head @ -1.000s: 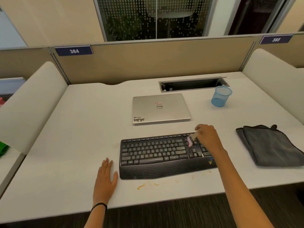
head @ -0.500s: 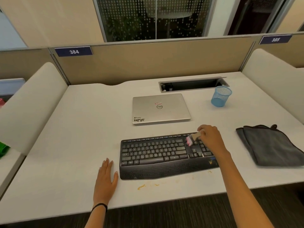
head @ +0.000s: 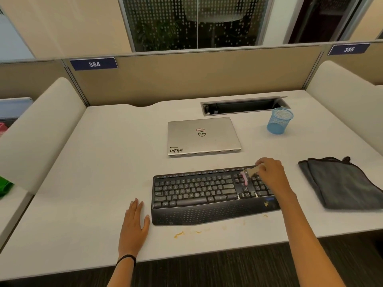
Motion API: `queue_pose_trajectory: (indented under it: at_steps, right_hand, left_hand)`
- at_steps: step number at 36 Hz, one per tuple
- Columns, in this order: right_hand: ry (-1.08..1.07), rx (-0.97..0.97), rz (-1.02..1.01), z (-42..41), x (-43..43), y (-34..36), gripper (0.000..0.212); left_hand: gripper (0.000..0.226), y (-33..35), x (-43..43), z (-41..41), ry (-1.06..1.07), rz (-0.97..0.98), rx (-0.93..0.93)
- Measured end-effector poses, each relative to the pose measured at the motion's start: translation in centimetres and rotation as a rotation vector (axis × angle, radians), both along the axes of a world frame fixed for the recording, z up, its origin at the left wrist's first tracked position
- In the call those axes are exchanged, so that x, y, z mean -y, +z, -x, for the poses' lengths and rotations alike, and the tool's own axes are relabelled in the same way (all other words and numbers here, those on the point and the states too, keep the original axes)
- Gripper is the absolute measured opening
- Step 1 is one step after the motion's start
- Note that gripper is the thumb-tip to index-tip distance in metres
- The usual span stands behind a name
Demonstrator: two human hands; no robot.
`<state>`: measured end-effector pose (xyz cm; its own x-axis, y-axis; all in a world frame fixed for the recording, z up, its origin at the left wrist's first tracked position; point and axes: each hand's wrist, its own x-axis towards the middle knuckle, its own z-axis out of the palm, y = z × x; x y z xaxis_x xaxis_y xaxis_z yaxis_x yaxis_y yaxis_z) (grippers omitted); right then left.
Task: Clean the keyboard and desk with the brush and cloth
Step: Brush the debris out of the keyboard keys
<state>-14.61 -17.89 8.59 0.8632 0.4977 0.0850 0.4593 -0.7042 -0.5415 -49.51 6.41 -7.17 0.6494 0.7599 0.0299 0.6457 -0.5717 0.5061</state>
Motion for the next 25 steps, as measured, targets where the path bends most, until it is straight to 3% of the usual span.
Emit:
queue_pose_trajectory:
  at_steps: [7,15,25]
  right_hand:
    - [-0.077,0.07,-0.191,0.1,1.0,0.3,0.028]
    - [0.007,0.002,-0.047,0.0,0.8,-1.0,0.025]
    - [0.002,0.033,-0.314,0.3,-1.0,-1.1,0.025]
  left_hand:
    - [0.061,0.2,0.1,0.0,-0.004,-0.008,0.006]
    - [0.059,0.3,0.2,-0.1,0.008,0.005,0.004]
    - [0.059,0.3,0.2,-0.1,0.002,0.009,-0.005]
